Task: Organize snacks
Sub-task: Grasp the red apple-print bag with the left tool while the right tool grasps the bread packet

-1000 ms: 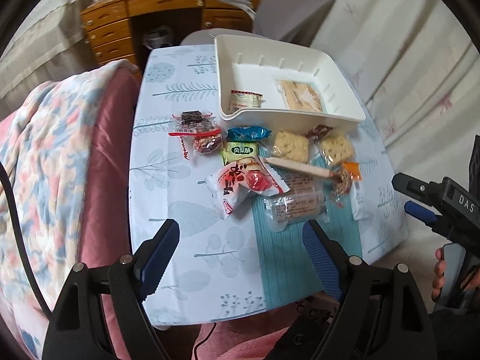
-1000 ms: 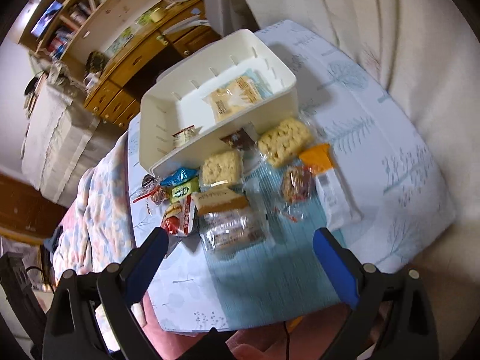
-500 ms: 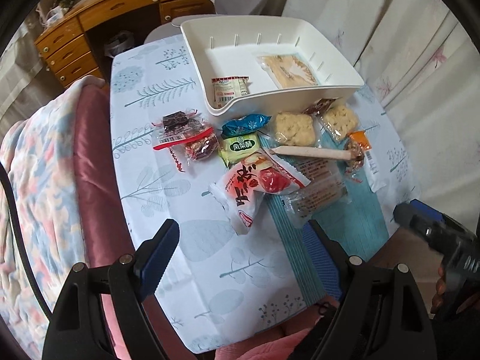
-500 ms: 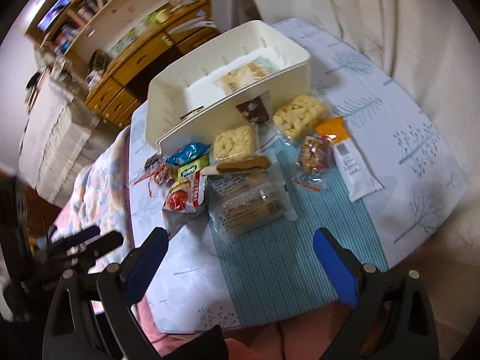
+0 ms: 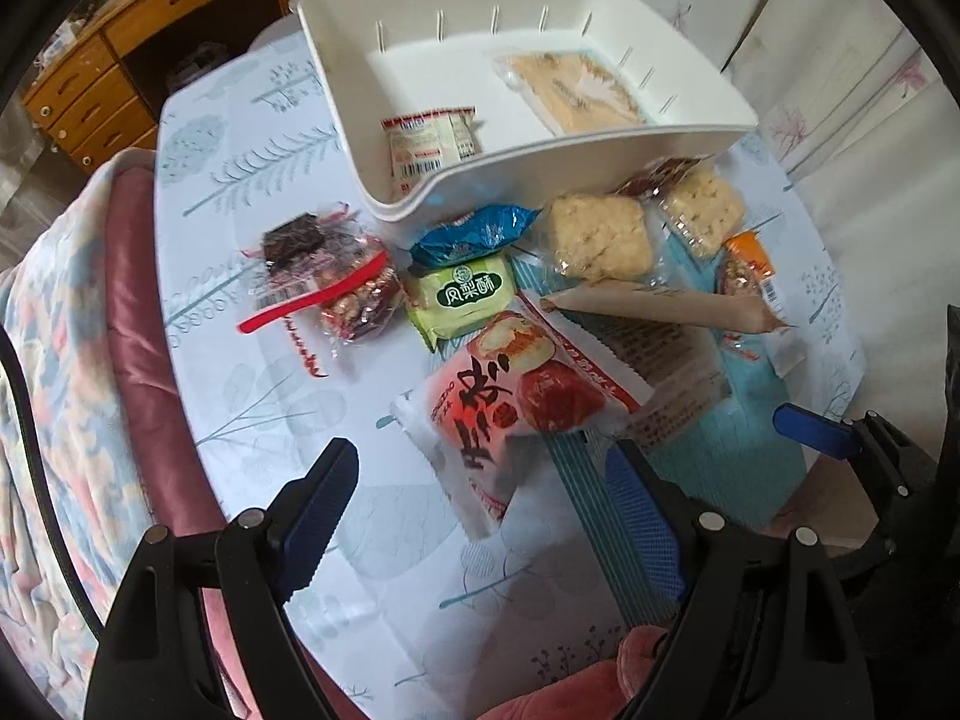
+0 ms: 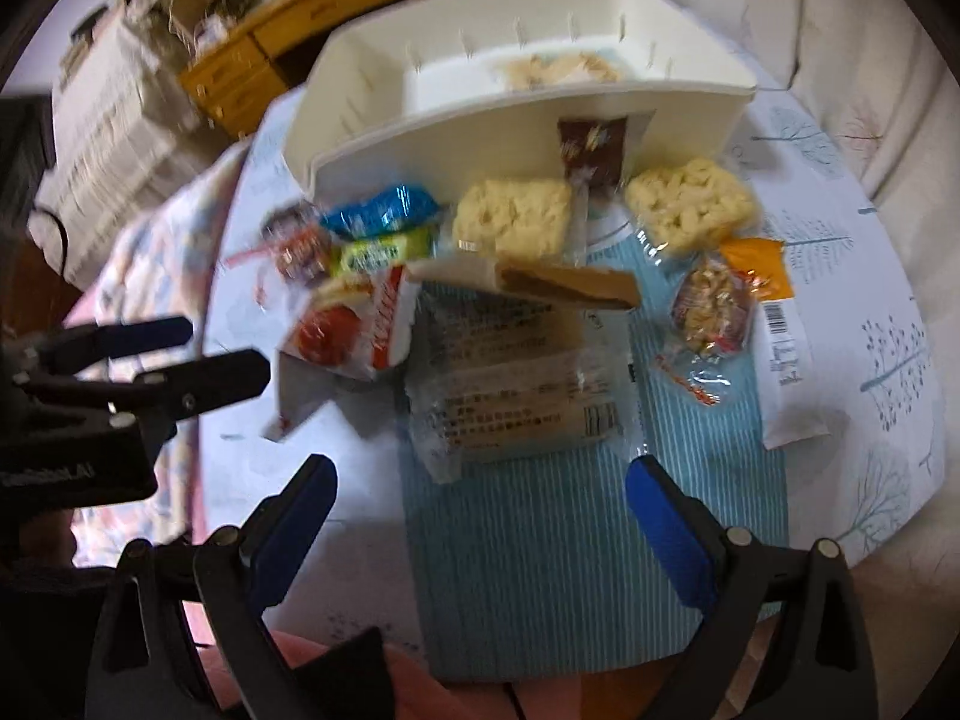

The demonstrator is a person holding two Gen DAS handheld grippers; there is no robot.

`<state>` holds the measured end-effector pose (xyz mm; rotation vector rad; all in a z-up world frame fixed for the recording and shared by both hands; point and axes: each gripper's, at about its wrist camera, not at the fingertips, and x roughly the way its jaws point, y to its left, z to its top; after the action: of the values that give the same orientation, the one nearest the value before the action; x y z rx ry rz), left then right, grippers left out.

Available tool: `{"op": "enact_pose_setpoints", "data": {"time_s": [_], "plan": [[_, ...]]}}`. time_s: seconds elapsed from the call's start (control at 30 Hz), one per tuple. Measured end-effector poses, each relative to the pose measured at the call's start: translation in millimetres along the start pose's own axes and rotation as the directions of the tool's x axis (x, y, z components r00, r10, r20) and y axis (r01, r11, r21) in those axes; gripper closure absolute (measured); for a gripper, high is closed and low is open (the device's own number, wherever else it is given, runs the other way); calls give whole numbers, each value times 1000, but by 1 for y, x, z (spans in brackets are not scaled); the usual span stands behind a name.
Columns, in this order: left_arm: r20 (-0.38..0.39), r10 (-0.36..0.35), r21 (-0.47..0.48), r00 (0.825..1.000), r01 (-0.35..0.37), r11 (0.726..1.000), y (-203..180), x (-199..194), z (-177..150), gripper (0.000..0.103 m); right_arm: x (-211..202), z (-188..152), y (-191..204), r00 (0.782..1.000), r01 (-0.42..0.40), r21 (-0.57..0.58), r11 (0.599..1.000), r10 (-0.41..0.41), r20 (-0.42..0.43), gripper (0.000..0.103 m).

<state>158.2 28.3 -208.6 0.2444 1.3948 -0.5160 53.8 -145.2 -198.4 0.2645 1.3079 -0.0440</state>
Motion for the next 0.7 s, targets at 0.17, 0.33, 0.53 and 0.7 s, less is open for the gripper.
{"op": "enact_pose_setpoints", "data": {"time_s": [0.17,0.33,0.53,0.7], "plan": [[-46,-5,-10,999,5,1000,-2,22,12,19,20,9,1,998,9,-37,999,-11,-54,5],[-90,-37,-41,995,34,999,0,42,21,19,37,15,0,995,1,-67,998,-8,-99,5],[-134,-110,-91,985,99,991,-1,67,27,19,52,18,4,991,11,-107,994,-25,-128,4],[-137,-123,-126,983,106,986,-2,81,32,20,63,22,2,989,48,-136,990,-66,-135,4]]}}
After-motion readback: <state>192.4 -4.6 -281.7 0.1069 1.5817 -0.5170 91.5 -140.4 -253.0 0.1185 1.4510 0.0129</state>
